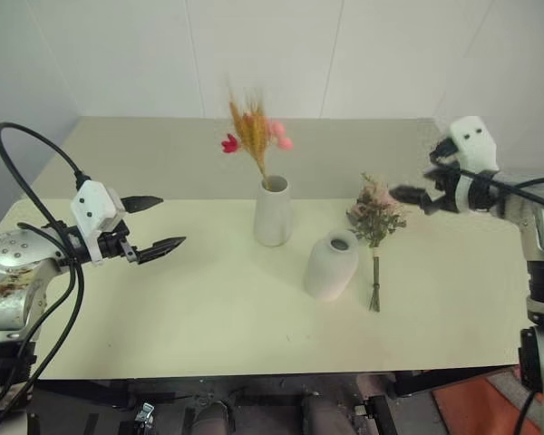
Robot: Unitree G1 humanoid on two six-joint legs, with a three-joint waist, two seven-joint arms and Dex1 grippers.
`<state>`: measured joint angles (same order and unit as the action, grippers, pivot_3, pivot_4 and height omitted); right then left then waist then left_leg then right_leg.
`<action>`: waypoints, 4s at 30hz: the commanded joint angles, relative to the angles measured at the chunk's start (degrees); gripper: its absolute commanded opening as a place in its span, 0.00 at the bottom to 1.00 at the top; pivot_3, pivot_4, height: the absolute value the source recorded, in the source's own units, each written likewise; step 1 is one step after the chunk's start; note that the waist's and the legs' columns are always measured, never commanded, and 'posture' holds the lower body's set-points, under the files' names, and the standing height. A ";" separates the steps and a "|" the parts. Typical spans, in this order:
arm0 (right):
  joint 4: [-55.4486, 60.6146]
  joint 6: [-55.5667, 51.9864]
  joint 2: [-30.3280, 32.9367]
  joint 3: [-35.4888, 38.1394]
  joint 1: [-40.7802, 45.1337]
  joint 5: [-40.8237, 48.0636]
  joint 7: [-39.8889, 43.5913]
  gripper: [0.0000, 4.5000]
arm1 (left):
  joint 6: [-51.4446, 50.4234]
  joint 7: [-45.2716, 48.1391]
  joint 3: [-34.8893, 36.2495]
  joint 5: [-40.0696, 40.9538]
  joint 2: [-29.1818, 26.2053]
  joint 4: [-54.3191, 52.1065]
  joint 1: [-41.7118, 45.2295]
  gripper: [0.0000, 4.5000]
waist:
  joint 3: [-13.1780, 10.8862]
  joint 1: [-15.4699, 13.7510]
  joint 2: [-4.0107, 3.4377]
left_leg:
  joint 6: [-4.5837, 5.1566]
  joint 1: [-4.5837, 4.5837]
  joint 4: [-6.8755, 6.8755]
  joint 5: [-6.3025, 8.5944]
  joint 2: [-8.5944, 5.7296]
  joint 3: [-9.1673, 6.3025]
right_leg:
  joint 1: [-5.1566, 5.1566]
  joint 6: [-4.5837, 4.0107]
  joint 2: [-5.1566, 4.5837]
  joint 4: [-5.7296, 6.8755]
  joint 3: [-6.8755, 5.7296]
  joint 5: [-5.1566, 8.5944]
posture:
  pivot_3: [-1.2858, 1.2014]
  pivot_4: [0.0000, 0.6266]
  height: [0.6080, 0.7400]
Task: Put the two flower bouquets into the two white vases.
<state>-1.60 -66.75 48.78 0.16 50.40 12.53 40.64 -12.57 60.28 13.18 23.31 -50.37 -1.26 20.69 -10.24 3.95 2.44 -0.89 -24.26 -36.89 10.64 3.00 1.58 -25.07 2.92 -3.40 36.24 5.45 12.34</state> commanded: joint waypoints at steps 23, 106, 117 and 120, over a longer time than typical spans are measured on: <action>-11.37 -4.21 -8.46 -6.05 -2.29 0.42 -5.15 0.66 | -2.46 5.08 2.42 5.14 -2.36 -5.17 -0.74 1.00 | 0.00 -0.05 0.02 | 0.01 -0.07 -0.03 -0.01 -0.02 -0.01 | -0.03 0.09 0.01 0.00 0.00 0.02 | 0.52 0.24 1.00; 31.35 57.66 -29.31 6.70 -44.88 20.71 -5.40 1.00 | -1.09 4.84 1.22 5.51 -2.22 -3.90 0.80 1.00 | 0.01 -0.36 0.03 | 0.04 0.15 -0.07 -0.03 0.00 -0.06 | 0.04 0.24 0.06 0.45 0.01 0.28 | 0.52 0.24 1.00; 32.53 59.68 -18.99 17.93 -53.54 21.41 0.93 1.00 | -0.89 4.95 1.03 5.03 -2.12 -3.57 0.99 1.00 | 0.02 -1.21 0.04 | 0.04 0.16 -0.08 -0.03 -0.01 -0.06 | 0.06 0.28 0.06 0.47 0.01 0.34 | 0.52 0.24 1.00; 27.44 59.59 -11.89 26.51 -56.12 24.88 8.88 1.00 | -0.98 5.22 1.15 5.15 -2.24 -3.53 0.71 1.00 | 0.02 -1.51 0.05 | 0.04 0.18 -0.09 -0.03 -0.02 -0.05 | 0.08 0.29 0.05 0.46 0.01 0.35 | 0.52 0.24 1.00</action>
<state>27.34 -8.75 34.70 20.65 -5.19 34.81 45.58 -14.07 65.33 13.46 28.31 -52.06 -3.92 20.44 -10.22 2.44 2.49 -0.85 -24.07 -36.98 10.61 2.98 1.53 -24.98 3.22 -3.36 36.68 5.46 12.69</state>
